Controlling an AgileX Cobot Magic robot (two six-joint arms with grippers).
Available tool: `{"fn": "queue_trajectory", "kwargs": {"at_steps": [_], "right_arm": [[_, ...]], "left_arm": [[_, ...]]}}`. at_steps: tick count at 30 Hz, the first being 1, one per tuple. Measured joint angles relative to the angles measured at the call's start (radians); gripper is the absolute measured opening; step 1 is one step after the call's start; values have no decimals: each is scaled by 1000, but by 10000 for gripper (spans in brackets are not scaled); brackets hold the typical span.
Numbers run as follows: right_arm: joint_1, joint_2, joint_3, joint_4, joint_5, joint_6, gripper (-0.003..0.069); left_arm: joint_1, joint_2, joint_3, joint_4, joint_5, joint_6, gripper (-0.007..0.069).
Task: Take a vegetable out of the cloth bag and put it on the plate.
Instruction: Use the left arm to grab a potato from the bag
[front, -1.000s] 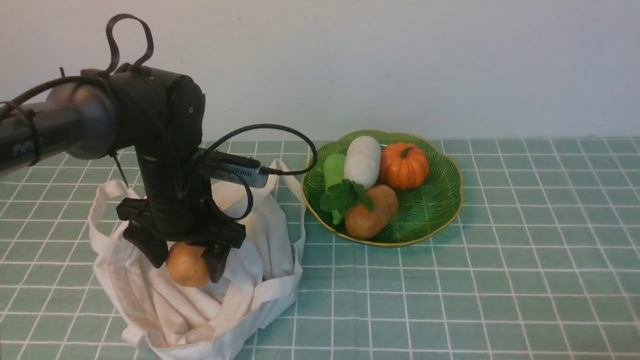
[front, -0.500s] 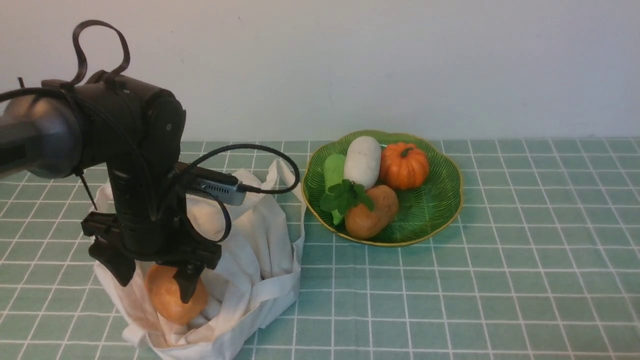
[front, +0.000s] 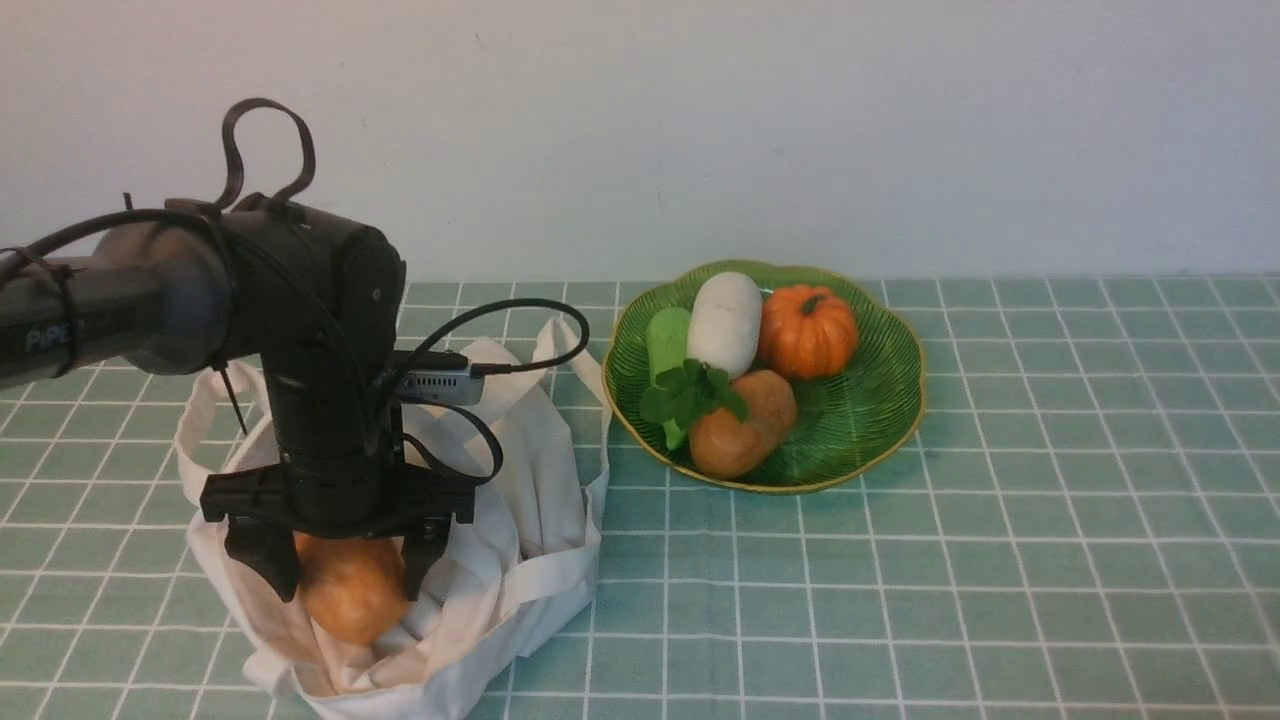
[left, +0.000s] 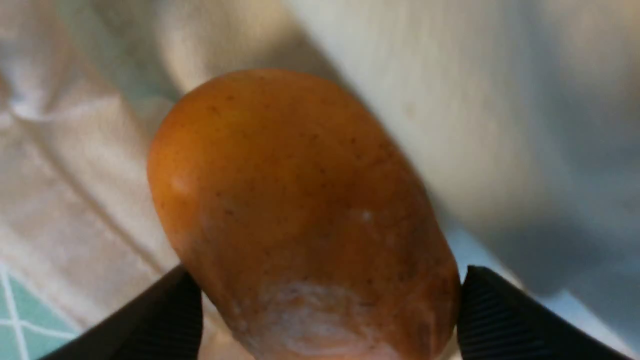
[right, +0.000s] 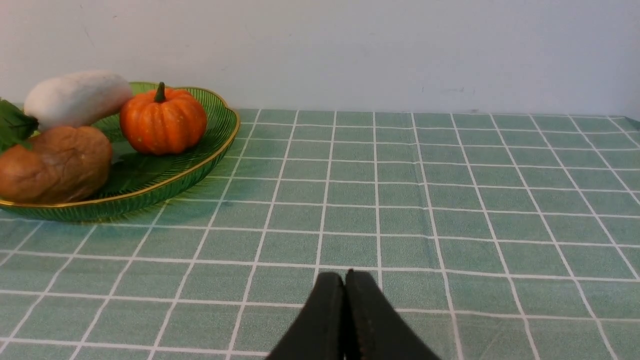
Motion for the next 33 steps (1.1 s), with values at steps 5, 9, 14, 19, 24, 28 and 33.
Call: {"fn": "queue_trajectory", "kwargs": {"at_steps": [5, 9, 14, 19, 24, 28, 33], "right_arm": [[0, 0, 0, 0, 0, 0, -17], [0, 0, 0, 0, 0, 0, -17], [0, 0, 0, 0, 0, 0, -17], [0, 0, 0, 0, 0, 0, -17], [0, 0, 0, 0, 0, 0, -17], [0, 0, 0, 0, 0, 0, -17], [0, 0, 0, 0, 0, 0, -17]], "left_arm": [[0, 13, -1, 3, -4, -7, 561], [0, 13, -1, 13, -9, 9, 558], [-1, 13, -1, 35, -18, 63, 558], [-1, -38, 1, 57, -7, 133, 558], [-4, -186, 1, 60, 88, 210, 558], [-5, -310, -25, 59, 126, 257, 558], [-40, -323, -204, -4, 140, 321, 558]]}}
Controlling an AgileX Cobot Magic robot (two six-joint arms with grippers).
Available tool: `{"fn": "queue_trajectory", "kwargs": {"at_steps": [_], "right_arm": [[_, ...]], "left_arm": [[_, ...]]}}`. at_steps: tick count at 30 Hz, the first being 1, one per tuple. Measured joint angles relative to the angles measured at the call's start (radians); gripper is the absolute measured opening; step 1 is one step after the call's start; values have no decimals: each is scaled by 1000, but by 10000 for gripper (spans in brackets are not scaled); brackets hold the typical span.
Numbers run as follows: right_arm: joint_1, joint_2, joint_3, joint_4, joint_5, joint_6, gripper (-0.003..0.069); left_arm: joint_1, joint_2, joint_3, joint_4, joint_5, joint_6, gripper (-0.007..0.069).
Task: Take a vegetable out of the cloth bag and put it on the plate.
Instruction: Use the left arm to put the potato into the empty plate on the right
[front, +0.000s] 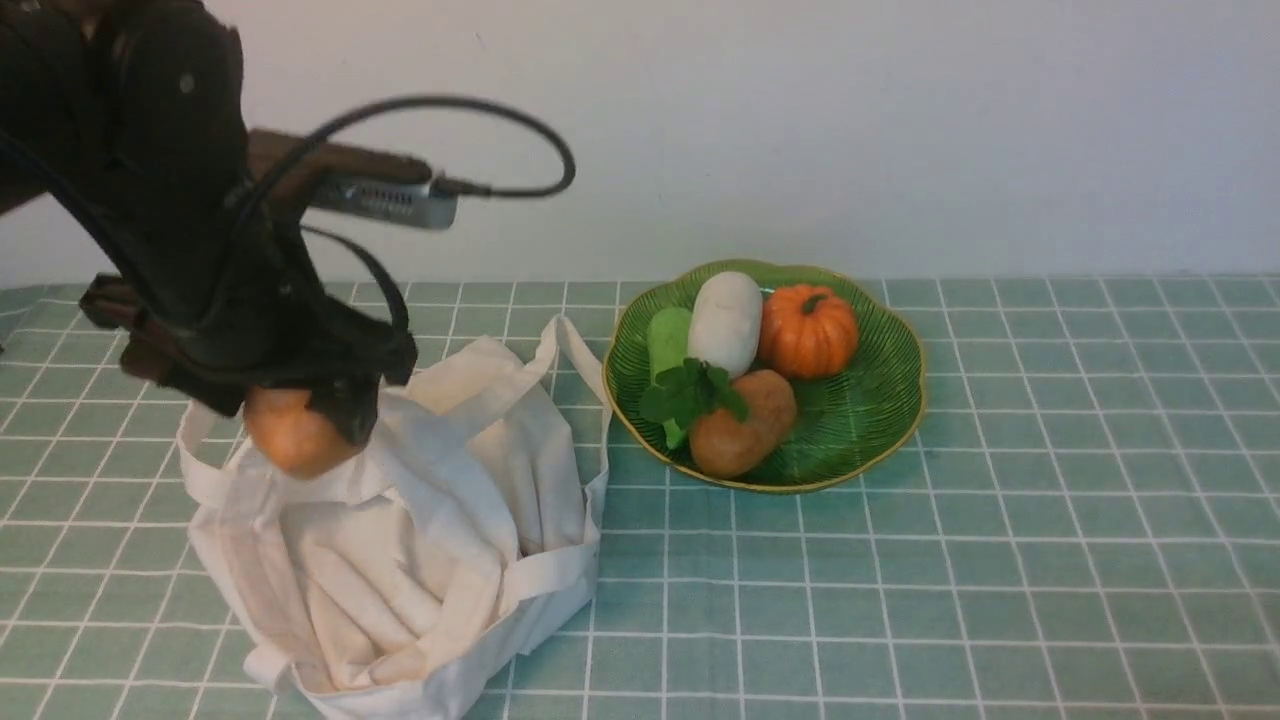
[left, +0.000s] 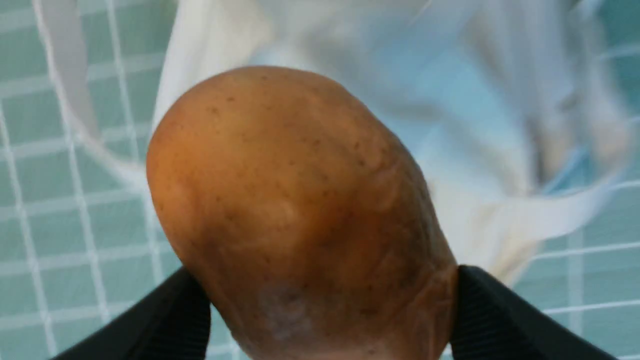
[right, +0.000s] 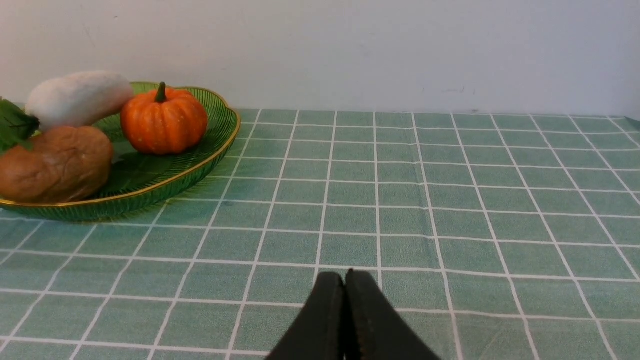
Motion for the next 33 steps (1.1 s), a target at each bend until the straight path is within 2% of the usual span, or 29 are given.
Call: {"fn": "queue_trajectory", "kwargs": {"at_steps": [7, 17, 24, 28, 33], "right_arm": [[0, 0, 0, 0, 0, 0, -17], [0, 0, 0, 0, 0, 0, -17], [0, 0, 0, 0, 0, 0, -17], [0, 0, 0, 0, 0, 0, -17], [0, 0, 0, 0, 0, 0, -17]], "left_arm": [[-155, 267, -318, -75, 3, 177, 558], [-285, 675, -753, -75, -39, 214, 558], [-298, 806, -840, -75, -147, 199, 564], [-298, 821, -846, -75, -164, 161, 652], [-298, 831, -851, -75, -164, 152, 682]]}}
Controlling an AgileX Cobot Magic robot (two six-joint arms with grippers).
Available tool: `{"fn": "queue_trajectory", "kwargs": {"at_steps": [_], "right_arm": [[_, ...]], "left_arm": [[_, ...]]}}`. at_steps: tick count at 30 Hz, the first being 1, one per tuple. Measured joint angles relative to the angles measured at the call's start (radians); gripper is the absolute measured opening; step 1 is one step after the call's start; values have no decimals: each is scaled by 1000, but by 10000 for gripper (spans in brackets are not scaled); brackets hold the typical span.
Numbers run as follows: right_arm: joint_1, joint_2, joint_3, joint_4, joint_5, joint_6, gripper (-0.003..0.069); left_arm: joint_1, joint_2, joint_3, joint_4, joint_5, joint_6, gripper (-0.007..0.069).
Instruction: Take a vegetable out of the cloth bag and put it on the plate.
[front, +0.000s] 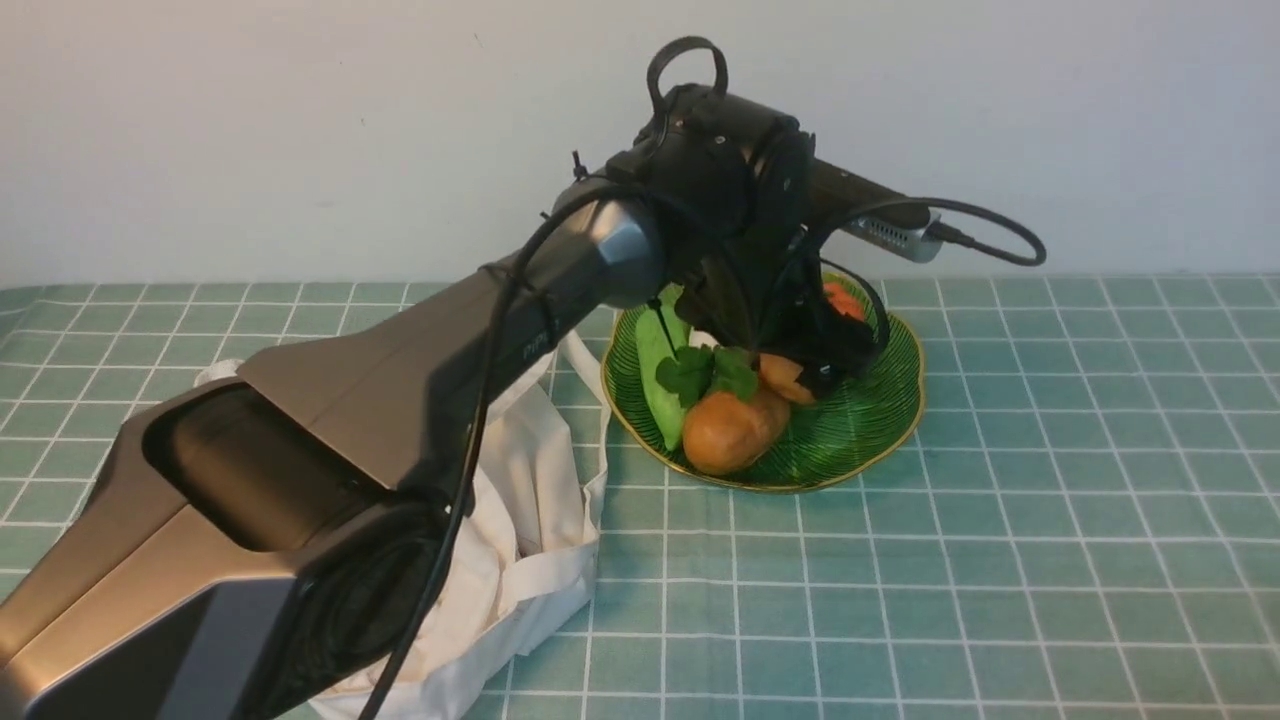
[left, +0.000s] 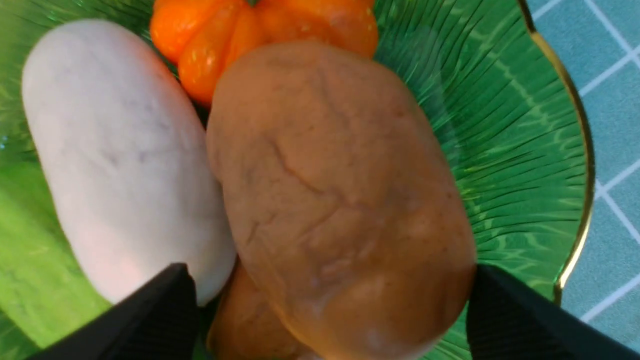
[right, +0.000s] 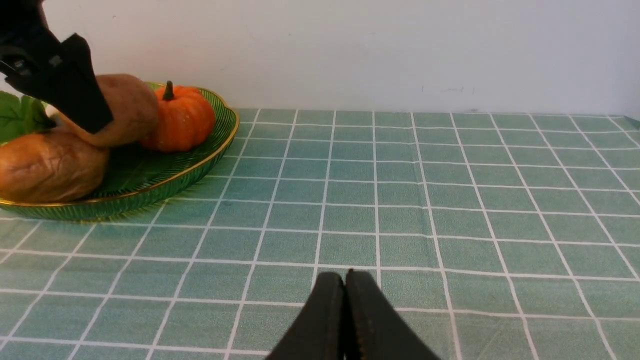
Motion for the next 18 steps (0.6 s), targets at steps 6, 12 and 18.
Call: {"fn": "queue_trajectory", "kwargs": {"at_steps": [6, 12, 18], "right_arm": [[0, 0, 0, 0, 0, 0, -17], [0, 0, 0, 0, 0, 0, -17], [0, 0, 0, 0, 0, 0, -17]], "left_arm": [[0, -4, -82, 0, 52, 0, 685], [0, -63, -219, 6, 168, -6, 627], [0, -140, -277, 40, 187, -15, 286]]}}
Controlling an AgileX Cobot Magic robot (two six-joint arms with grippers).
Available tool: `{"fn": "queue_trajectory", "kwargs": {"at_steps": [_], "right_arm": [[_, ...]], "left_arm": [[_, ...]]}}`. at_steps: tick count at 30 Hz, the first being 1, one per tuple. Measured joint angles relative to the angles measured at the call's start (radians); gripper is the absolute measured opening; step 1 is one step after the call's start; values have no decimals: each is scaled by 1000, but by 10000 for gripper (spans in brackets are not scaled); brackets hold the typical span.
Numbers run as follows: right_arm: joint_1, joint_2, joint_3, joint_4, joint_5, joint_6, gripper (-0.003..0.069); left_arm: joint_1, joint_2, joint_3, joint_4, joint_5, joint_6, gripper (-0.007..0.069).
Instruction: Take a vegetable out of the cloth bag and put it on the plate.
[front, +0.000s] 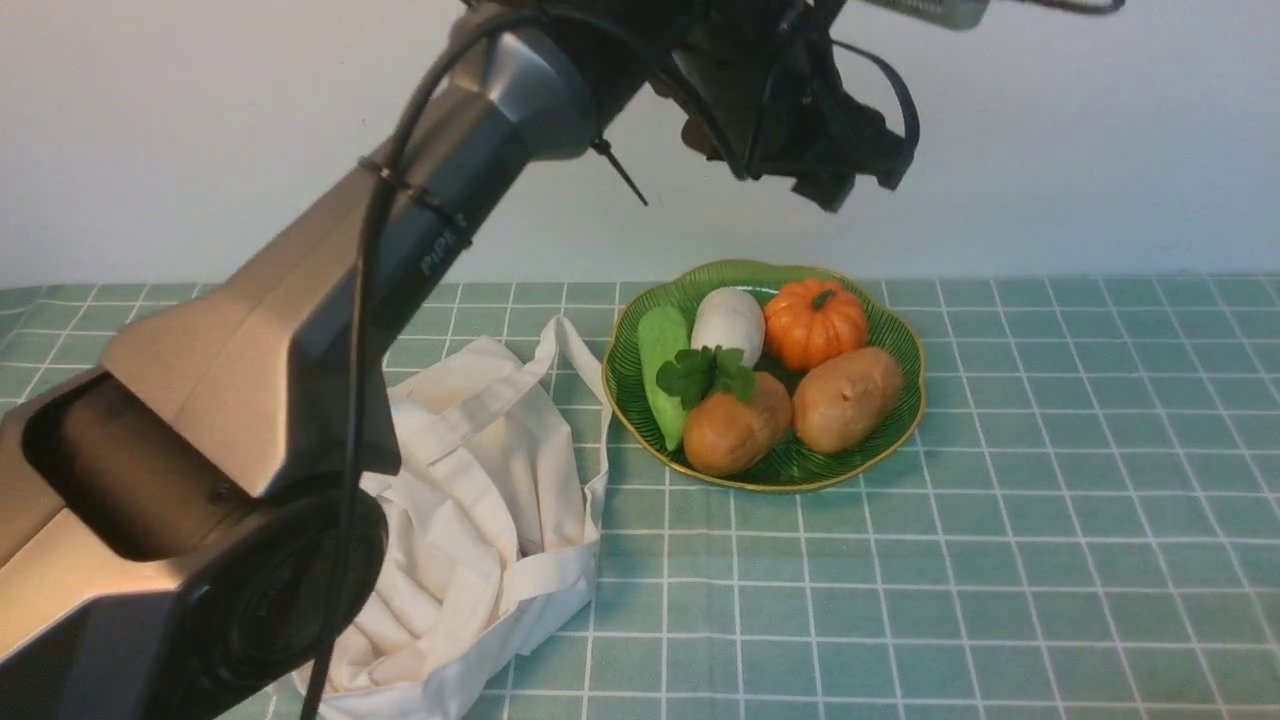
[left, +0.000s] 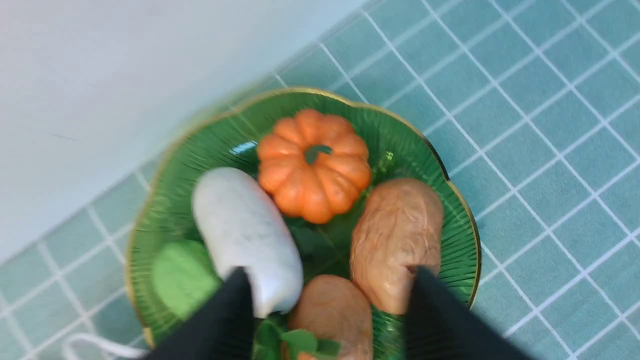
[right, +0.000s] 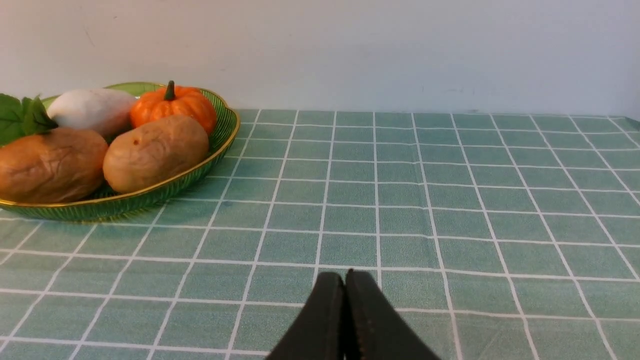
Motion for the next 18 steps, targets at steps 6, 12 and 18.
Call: {"fn": "queue_trajectory", "kwargs": {"at_steps": [6, 12, 18], "right_arm": [[0, 0, 0, 0, 0, 0, -17], [0, 0, 0, 0, 0, 0, -17], [0, 0, 0, 0, 0, 0, -17]], "left_arm": [[0, -122, 21, 1, 3, 59, 7], [0, -326, 207, 1, 3, 99, -5], [0, -618, 627, 6, 3, 127, -5]]}}
